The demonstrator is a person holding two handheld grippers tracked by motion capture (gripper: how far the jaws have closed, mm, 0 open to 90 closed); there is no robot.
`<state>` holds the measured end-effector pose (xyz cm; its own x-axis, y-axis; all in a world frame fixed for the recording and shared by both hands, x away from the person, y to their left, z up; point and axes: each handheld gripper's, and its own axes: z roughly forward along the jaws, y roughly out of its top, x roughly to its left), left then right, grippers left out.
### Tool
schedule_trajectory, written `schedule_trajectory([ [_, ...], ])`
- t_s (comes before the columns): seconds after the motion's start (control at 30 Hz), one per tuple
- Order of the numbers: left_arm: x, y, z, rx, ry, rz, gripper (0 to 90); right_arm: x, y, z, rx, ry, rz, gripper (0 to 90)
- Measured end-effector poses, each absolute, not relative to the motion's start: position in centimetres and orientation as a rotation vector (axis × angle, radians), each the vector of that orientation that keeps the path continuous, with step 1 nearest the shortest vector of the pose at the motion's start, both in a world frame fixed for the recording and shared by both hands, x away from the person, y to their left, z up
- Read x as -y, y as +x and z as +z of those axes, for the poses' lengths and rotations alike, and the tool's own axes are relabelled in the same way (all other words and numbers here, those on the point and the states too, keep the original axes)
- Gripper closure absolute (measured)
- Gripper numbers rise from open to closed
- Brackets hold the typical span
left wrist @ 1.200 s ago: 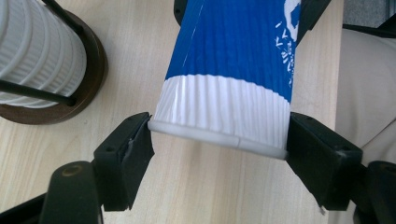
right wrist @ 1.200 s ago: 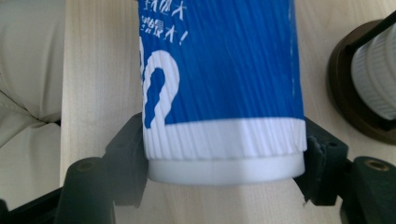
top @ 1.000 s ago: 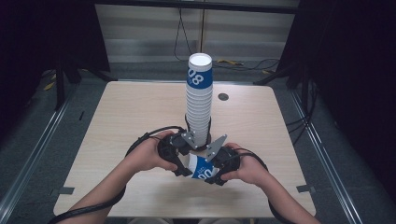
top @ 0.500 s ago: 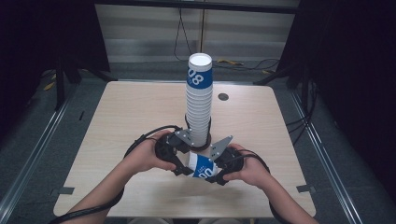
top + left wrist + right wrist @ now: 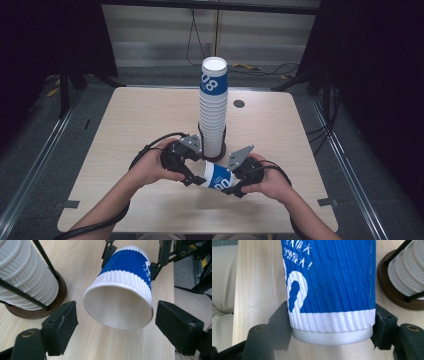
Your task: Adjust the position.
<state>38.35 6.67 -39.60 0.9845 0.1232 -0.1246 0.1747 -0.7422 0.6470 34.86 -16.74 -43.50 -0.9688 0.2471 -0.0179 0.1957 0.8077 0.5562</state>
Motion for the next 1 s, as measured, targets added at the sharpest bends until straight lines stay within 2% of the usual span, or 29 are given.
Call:
schedule_trajectory([
  [1.0,-7.5,38.1,-42.2,-0.265,2.384,-0.142,17.8,18.5,35.0,-42.9,-2.838,0.446,1.016,30.7],
])
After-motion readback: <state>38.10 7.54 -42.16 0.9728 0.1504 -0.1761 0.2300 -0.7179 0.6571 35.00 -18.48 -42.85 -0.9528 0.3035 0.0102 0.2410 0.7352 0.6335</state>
